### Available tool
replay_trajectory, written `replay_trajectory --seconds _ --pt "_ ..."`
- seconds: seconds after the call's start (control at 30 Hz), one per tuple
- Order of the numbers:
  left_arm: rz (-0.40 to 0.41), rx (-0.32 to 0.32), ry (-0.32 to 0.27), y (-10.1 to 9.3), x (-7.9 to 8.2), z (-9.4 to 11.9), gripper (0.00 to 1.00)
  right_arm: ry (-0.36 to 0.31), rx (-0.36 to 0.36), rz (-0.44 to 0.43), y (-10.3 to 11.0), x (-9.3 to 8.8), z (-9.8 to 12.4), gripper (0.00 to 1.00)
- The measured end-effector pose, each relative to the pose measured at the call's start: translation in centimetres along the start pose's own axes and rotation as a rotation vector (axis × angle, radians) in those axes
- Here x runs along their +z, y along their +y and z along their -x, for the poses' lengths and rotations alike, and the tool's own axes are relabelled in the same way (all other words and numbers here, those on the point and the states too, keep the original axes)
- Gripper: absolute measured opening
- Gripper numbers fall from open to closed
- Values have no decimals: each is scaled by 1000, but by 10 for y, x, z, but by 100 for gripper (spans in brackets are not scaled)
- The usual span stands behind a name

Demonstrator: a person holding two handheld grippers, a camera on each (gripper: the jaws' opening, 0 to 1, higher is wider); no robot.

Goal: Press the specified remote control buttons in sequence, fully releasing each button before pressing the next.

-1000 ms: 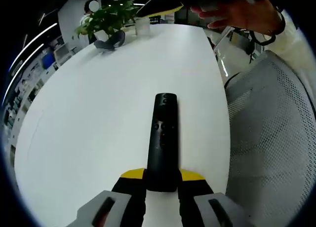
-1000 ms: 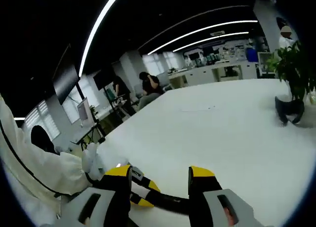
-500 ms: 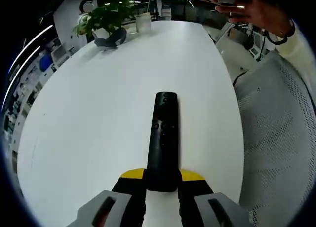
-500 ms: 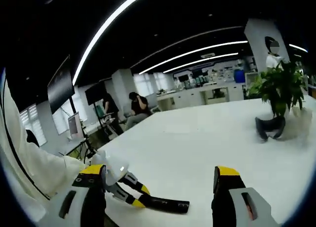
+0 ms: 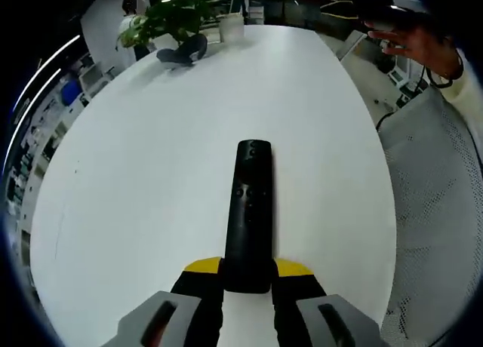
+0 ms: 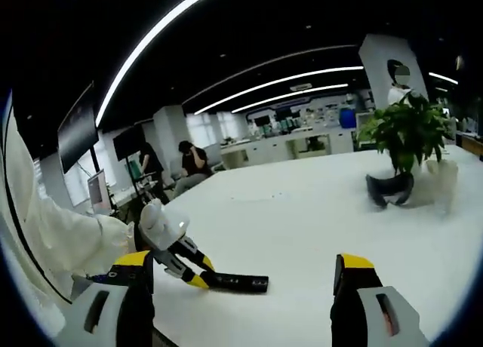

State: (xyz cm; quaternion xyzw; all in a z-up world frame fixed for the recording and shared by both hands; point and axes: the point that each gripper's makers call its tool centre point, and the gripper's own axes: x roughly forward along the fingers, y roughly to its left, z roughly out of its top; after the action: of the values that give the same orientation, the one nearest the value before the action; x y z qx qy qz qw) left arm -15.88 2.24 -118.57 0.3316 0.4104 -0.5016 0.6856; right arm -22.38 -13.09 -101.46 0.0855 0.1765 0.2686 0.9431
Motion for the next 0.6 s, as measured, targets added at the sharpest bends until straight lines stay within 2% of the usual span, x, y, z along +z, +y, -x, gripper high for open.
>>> replay_trajectory --seconds 0.4,0.6 --pt "-16 30 32 56 5 4 21 41 -12 -2 -3 -14 3 99" --pt "-48 26 74 77 3 0 21 70 -25 -9 -8 -20 3 99"
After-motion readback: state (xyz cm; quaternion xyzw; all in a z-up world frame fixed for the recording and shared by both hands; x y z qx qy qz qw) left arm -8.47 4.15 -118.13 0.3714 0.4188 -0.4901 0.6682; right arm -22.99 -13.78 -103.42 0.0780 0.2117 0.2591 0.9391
